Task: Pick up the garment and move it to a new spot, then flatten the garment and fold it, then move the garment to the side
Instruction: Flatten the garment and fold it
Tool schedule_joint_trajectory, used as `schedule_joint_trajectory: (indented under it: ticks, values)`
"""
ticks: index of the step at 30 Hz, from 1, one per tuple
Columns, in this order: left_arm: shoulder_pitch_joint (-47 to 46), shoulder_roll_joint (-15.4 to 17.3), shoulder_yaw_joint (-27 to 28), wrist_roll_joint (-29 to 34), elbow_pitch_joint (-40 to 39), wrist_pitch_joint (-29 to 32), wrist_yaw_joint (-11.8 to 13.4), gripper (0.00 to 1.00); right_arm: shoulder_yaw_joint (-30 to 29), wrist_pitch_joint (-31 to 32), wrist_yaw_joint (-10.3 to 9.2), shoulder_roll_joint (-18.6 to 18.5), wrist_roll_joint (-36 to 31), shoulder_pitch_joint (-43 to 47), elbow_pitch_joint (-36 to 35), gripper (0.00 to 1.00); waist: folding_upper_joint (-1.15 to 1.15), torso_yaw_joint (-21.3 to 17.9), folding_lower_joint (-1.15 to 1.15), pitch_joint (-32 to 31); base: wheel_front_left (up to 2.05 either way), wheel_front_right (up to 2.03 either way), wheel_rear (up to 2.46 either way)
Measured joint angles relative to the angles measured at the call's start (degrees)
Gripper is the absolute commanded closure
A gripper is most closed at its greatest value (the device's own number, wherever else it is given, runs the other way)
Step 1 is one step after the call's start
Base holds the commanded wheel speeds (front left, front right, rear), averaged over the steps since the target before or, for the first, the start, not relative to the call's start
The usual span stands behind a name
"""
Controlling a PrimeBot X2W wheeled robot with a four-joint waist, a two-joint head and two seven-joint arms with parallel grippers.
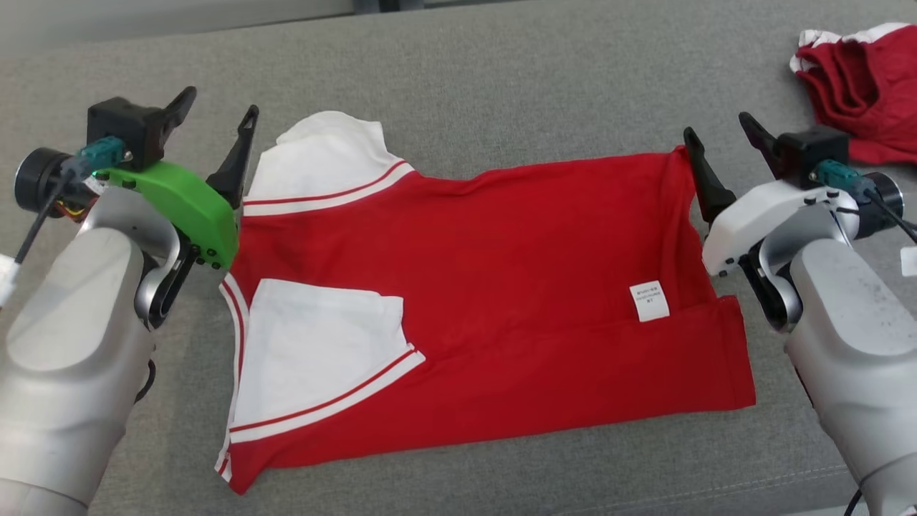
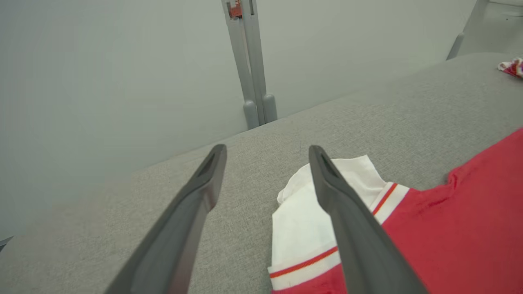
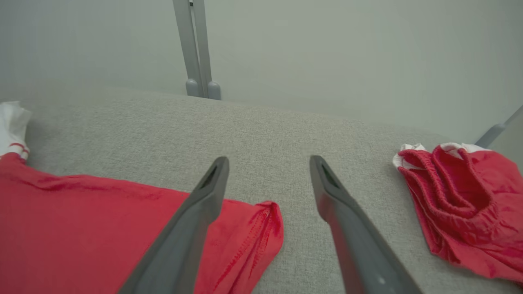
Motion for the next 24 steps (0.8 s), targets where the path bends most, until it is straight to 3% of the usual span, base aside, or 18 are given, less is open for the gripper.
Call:
schedule_joint_trajectory:
  ticks: [4, 9, 24]
  values:
    - [-4.08, 2.29, -6.76, -7.33, 1.83, 4.09, -0.01, 0.0, 3.0, -0.25, 0.0, 0.36, 1.48, -5.0, 6.58, 0.0, 0.0, -0.76, 0.0, 3.48, 0.0, 0.0, 0.0]
    - [-7.98, 3.71, -12.85, -12.25, 4.72, 5.49, -0.01, 0.0, 6.24, -1.11, 0.0, 1.99, 3.68, -10.22, 12.73, 0.0, 0.0, -1.79, 0.0, 6.58, 0.0, 0.0, 0.0]
    - [-15.29, 1.91, -21.73, -18.56, 16.04, 4.87, -0.01, 0.0, 14.9, -2.69, 0.0, 4.42, 10.17, -17.95, 23.66, 0.0, 0.0, -3.86, 0.0, 10.87, 0.0, 0.0, 0.0]
